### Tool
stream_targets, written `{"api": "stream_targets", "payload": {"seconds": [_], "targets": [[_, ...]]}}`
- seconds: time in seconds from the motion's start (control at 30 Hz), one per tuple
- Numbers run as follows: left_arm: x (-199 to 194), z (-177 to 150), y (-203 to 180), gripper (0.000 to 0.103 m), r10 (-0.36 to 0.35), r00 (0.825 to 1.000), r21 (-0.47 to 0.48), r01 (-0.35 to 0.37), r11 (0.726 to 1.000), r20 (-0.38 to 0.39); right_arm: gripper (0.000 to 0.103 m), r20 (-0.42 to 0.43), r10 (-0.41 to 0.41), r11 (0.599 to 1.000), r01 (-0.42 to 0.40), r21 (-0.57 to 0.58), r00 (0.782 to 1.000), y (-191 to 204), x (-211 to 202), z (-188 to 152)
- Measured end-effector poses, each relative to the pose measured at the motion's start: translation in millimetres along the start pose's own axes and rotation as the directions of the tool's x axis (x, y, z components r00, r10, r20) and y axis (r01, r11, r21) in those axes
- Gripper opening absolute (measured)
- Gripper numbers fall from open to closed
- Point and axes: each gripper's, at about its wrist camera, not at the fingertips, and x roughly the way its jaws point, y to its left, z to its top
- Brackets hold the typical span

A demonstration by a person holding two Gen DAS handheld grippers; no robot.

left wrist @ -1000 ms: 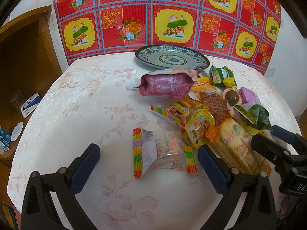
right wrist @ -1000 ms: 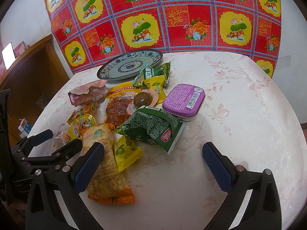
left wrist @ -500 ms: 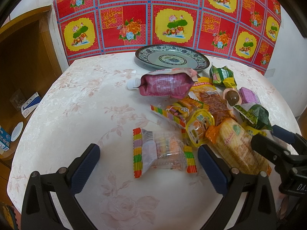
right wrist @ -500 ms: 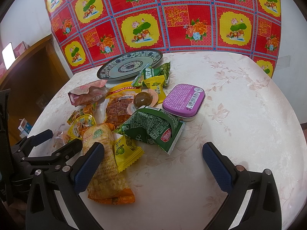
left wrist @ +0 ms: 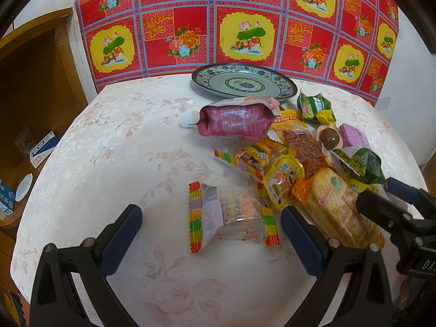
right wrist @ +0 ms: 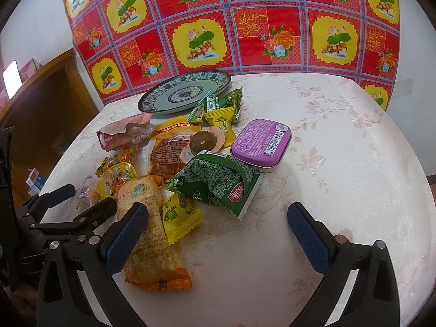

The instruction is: Organize snacks

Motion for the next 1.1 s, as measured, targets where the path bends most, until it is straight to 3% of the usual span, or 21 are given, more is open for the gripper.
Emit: {"api": "stream_targets", "payload": {"seconds": [0.33,0.53,0.7,0.77,1.1], "targets": [[-12.8,-1.1,8.3,0.101,-0.074,0.997,0.013,0.074,0.997,-0.026,0.103,0.042,0.013,0.999,-0.012,-0.031,0.999,2.3,-15.5,4.9],[-32.0,-5.1,7.0,0.100,-0.083,0.997,0.049,0.083,0.995,-0.004,0.103,0.024,0.040,0.998,-0.039,-0.047,0.999,6.7,-25.2,6.6],[-34.1,-3.3,10.5,0.068,-0.109,0.994,0.039,0.108,0.993,0.013,0.103,0.002,0.069,0.996,-0.069,-0.052,0.998,9.6,-29.6,2.1],[-29.4,-0.3,12.4,0.062,-0.133,0.991,0.023,0.133,0.991,-0.002,0.103,-0.003,0.073,0.996,-0.073,-0.058,0.997,11.0,-30.3,0.9],[-14.2,4.3,7.2,0.062,-0.175,0.984,0.009,0.175,0.984,-0.017,0.083,-0.031,0.100,0.993,-0.102,-0.064,0.994,12.9,-24.1,-0.7]]}}
